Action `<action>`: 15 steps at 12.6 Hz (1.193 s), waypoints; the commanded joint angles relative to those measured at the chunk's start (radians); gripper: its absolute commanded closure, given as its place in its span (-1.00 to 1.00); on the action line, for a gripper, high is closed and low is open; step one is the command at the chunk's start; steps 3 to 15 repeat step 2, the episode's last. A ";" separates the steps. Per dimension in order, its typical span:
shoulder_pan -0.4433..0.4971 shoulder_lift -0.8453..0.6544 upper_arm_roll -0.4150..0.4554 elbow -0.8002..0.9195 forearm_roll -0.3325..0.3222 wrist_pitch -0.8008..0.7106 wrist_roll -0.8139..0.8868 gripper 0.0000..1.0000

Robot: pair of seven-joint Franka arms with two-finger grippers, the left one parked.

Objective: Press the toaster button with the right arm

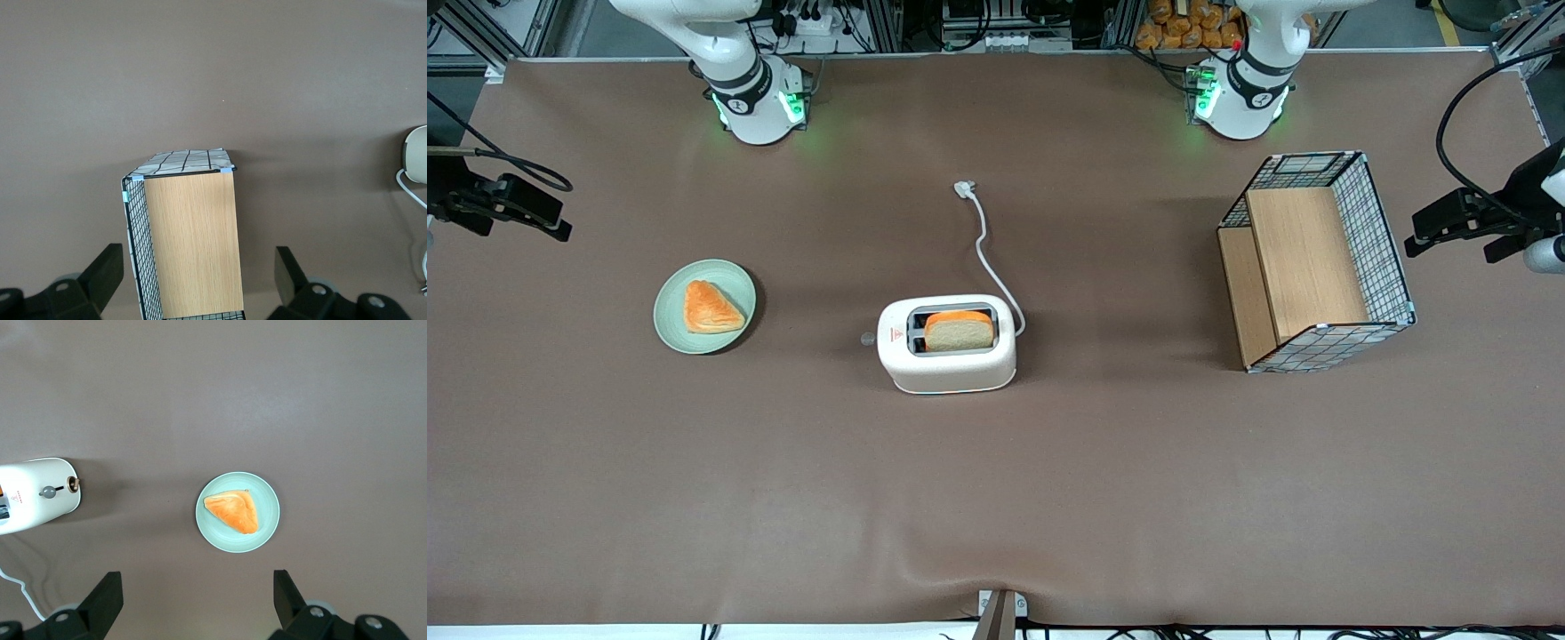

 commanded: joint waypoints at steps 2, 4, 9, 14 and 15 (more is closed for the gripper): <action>-0.014 -0.008 0.012 -0.010 -0.007 0.001 -0.017 -1.00; -0.014 -0.008 0.012 -0.010 -0.007 0.001 -0.017 -1.00; -0.014 -0.008 0.012 -0.010 -0.007 0.001 -0.017 -1.00; -0.014 -0.008 0.012 -0.010 -0.007 0.001 -0.017 -1.00; -0.014 -0.008 0.012 -0.010 -0.007 0.001 -0.017 -1.00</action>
